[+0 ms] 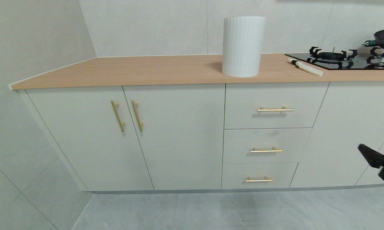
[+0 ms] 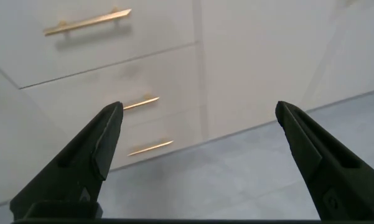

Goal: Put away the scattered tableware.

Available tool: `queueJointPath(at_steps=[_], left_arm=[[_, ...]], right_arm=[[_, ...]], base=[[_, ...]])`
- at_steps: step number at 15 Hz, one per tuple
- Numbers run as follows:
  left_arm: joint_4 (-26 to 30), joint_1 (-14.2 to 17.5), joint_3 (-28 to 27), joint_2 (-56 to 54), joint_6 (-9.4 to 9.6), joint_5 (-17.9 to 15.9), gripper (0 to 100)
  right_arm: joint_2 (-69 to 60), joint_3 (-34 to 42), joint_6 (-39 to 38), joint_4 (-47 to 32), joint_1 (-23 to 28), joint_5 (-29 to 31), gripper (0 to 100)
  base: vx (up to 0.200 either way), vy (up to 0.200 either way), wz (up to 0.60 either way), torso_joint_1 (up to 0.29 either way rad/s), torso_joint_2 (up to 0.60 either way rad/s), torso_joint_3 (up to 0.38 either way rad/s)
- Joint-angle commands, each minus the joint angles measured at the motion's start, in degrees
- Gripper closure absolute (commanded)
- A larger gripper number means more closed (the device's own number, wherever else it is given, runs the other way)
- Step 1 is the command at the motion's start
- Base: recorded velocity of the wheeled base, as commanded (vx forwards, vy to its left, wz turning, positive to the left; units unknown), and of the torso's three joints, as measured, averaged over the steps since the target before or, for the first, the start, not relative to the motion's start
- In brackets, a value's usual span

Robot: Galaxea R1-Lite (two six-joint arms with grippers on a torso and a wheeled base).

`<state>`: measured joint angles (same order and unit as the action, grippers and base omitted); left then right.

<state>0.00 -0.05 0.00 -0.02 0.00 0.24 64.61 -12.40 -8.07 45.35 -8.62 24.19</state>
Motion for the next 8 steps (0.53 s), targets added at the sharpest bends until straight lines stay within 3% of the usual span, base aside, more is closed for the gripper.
queueJointPath(at_steps=[1, 3, 5, 8], left_arm=[[0.0, 0.0, 0.0, 0.0, 0.00, 0.0, 0], [0.0, 0.0, 0.0, 0.0, 0.00, 0.0, 0], [0.0, 0.0, 0.0, 0.0, 0.00, 0.0, 0], [0.0, 0.0, 0.0, 0.0, 0.00, 0.0, 0]], right_arm=[[-35.7, 7.5, 10.6, -15.1, 5.5, 0.2, 0], [-49.2, 6.2, 13.7, -30.0, 5.5, 0.1, 0], [-58.5, 4.9, 15.8, -39.6, 5.5, 0.3, 0], [-61.1, 5.7, 16.1, -41.7, 6.9, 5.0, 0]], base=[[0.000, 0.000, 0.00, 0.000, 0.00, 0.000], [0.000, 0.000, 0.00, 0.000, 0.00, 0.000], [0.000, 0.000, 0.00, 0.000, 0.00, 0.000], [0.000, 0.000, 0.00, 0.000, 0.00, 0.000]])
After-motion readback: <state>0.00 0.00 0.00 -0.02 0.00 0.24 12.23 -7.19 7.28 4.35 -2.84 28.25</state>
